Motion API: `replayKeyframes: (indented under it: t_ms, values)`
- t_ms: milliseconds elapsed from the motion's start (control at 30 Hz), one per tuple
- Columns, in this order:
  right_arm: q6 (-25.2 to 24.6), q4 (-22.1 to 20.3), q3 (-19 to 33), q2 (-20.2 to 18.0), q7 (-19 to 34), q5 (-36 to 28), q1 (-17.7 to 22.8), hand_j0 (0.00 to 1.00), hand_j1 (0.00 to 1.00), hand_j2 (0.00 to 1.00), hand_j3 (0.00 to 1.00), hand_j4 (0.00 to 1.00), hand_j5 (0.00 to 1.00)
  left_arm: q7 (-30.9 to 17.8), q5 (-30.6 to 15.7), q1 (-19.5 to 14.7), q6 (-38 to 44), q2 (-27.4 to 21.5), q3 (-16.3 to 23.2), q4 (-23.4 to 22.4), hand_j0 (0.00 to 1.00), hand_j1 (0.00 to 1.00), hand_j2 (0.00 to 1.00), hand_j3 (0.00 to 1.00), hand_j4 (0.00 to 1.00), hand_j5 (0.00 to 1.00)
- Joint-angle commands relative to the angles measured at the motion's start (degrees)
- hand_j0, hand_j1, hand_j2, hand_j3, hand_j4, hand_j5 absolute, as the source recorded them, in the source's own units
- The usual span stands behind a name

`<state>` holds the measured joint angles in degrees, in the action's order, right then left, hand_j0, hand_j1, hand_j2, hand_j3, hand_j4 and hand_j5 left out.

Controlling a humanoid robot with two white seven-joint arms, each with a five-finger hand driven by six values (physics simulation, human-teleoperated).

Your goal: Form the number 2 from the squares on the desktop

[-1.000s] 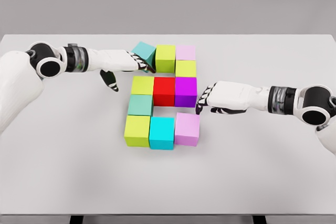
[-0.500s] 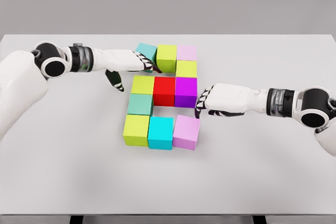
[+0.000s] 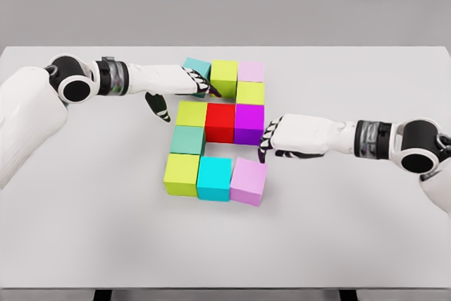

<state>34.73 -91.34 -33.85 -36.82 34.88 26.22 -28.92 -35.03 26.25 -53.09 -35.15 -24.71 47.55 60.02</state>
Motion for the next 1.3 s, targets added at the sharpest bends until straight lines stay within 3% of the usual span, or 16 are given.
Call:
replayKeyframes:
  t_ms: [0, 300, 433, 600, 1033, 1133, 1267]
  values:
    - [0.27, -0.77, -0.43, -0.01, 0.12, 0.24, 0.0, 0.55, 0.55, 0.55, 0.55, 0.55, 0.55, 0.03, -0.32, 0.0, 0.15, 0.1, -0.09, 0.01, 1.0, 1.0, 1.0, 1.0, 1.0, 1.0]
    - [0.27, -0.42, 0.27, -0.18, 0.12, 0.42, -0.09, 0.55, 0.55, 0.55, 0.55, 0.55, 0.55, 0.03, -0.4, -0.09, 0.15, 0.89, -0.17, 0.01, 1.0, 1.0, 1.0, 1.0, 1.0, 1.0]
    - [0.27, 2.22, 0.63, -0.27, 0.12, 0.33, -0.09, 0.55, 0.55, 0.55, 0.55, 0.55, 0.55, 0.03, -0.49, -0.18, 0.15, -0.52, -0.35, 0.01, 1.0, 1.0, 1.0, 1.0, 1.0, 1.0]
    - [0.27, 2.39, 0.8, -0.88, 0.12, 0.15, -0.09, 0.55, 0.55, 0.55, 0.55, 0.55, 0.55, 0.03, -2.87, -0.18, 0.15, -3.51, -0.44, 2.21, 1.0, 1.0, 1.0, 1.0, 1.0, 1.0]
    - [0.27, -4.38, 0.8, -6.51, 0.12, -0.46, 2.55, 0.55, 0.55, 0.55, 0.55, 0.55, 0.55, 0.03, -6.91, 0.18, 0.15, -10.71, -0.7, 6.78, 1.0, 1.0, 1.0, 1.0, 1.0, 1.0]
    - [0.27, -4.46, 0.54, -6.51, 0.12, -0.38, 2.9, 0.55, 0.55, 0.55, 0.55, 0.55, 0.55, 0.03, -6.3, 0.53, 0.15, -10.8, -1.93, 4.5, 1.0, 1.0, 1.0, 1.0, 1.0, 1.0]
    - [0.27, -4.46, -0.16, -6.07, 0.12, -0.2, 2.99, 0.55, 0.55, 0.55, 0.55, 0.55, 0.55, 0.03, -6.12, -0.35, 0.15, -8.96, -2.11, -3.76, 1.0, 1.0, 1.0, 1.0, 1.0, 1.0]
